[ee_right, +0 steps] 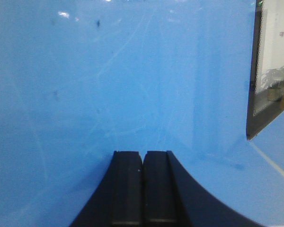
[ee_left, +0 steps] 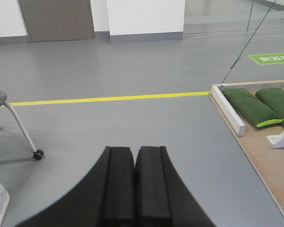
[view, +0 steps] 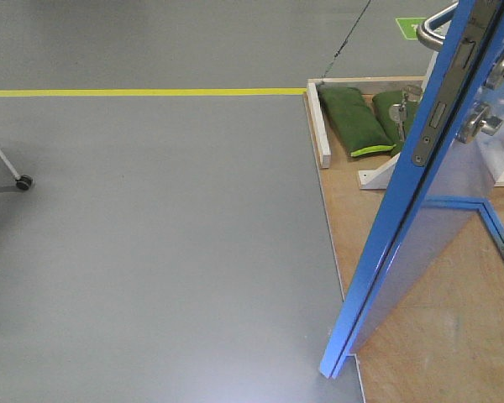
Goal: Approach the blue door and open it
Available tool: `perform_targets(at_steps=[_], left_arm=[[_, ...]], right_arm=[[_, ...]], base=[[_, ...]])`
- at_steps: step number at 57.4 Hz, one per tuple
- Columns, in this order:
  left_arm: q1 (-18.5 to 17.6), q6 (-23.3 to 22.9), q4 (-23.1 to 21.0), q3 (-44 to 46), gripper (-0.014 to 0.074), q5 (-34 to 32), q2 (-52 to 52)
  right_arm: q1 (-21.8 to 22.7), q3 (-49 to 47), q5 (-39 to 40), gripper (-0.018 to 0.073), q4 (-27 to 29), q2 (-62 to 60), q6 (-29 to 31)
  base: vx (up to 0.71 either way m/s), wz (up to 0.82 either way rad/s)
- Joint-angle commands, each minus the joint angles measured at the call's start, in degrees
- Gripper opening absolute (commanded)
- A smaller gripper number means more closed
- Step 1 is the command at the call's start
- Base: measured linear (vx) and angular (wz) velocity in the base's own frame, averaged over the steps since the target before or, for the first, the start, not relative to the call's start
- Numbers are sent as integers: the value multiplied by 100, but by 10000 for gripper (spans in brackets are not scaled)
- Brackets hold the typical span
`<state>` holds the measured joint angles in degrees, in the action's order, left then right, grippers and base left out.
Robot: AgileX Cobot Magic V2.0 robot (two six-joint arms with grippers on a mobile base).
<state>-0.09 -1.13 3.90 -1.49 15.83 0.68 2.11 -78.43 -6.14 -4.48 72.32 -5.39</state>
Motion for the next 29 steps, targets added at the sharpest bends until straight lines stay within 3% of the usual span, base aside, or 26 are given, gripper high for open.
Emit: perform_targets(at_steps=[1,11,29], left_arm=[[-37,-39,-12,149,73,-486,67],[-37,-39,-12,149,73,-486,67],[-37,-39,-12,149,73,-486,67]], right_arm=[[-53,-493,422,12,-2,12,12],[-53,-960,-56,12,86,182,12],[-53,-1453,-655,12,1308,410,12]], base=[[0,0],[0,0],[0,0]])
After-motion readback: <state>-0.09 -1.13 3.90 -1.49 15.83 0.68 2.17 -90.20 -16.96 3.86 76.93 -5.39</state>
